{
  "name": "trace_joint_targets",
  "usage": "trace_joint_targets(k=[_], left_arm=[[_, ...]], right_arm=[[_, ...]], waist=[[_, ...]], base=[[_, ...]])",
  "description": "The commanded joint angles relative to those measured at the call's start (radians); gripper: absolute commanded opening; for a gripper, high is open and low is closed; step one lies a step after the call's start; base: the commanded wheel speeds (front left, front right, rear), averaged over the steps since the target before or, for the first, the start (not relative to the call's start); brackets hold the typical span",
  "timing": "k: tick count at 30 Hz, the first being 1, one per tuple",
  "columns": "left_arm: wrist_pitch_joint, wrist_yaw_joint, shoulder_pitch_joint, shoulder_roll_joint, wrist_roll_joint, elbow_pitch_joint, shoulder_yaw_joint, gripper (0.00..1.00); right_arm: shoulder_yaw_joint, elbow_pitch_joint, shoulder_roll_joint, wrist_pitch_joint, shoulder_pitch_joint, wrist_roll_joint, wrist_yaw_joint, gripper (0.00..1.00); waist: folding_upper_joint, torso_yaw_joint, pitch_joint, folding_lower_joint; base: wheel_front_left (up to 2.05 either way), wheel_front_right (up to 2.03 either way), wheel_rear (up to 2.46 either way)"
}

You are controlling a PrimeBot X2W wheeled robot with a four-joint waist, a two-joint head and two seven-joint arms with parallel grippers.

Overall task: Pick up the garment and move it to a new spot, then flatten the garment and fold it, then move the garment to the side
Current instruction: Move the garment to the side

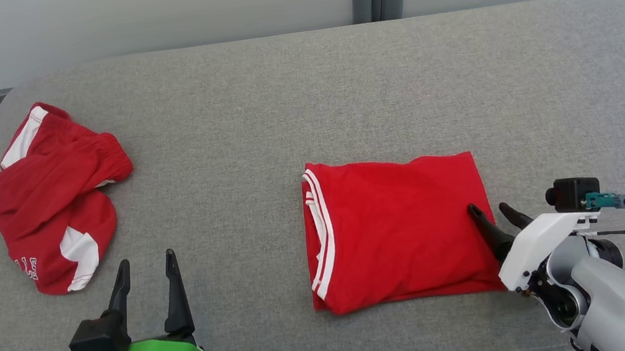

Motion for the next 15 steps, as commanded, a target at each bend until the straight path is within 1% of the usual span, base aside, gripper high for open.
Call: trace_joint_targets(k=[1, 10, 11, 12, 13, 14, 15], left_arm=[[-0.003, -0.004, -0.008, 0.002, 0.001, 0.003, 0.002, 1.0], [-0.003, -0.002, -0.013, 0.002, -0.002, 0.005, 0.009, 1.0], [-0.003, -0.002, -0.013, 0.002, -0.003, 0.006, 0.01, 1.0], [-0.002, -0.003, -0.014, 0.002, -0.004, 0.007, 0.01, 1.0], [-0.002, -0.003, -0.014, 0.002, -0.005, 0.007, 0.01, 1.0], [-0.003, -0.004, -0.015, 0.002, -0.006, 0.008, 0.01, 1.0], [-0.003, -0.004, -0.016, 0.002, -0.007, 0.008, 0.01, 1.0]], right_arm=[[-0.002, 0.014, 0.002, 0.007, -0.005, 0.003, 0.0, 1.0], [0.018, 0.09, 0.04, 0.045, -0.019, 0.032, 0.0, 1.0], [0.024, 0.098, 0.048, 0.047, -0.022, 0.034, 0.0, 0.68], [0.028, 0.105, 0.053, 0.05, -0.027, 0.038, 0.0, 0.45], [0.031, 0.112, 0.056, 0.051, -0.032, 0.042, 0.0, 0.19], [0.033, 0.121, 0.056, 0.048, -0.037, 0.041, 0.0, 0.0], [0.037, 0.129, 0.055, 0.04, -0.042, 0.038, 0.0, 0.0]], waist=[[0.0, 0.006, 0.004, 0.0], [0.0, 0.017, 0.01, 0.0], [0.0, 0.016, 0.01, 0.0], [0.0, 0.015, 0.01, 0.0], [0.0, 0.015, 0.01, 0.0], [0.0, 0.014, 0.01, 0.0], [0.0, 0.014, 0.01, 0.0]], base=[[0.0, 0.0, 0.0], [0.0, 0.0, 0.0], [0.0, 0.0, 0.0], [0.0, 0.0, 0.0], [0.0, 0.0, 0.0], [0.0, 0.0, 0.0], [0.0, 0.0, 0.0]])
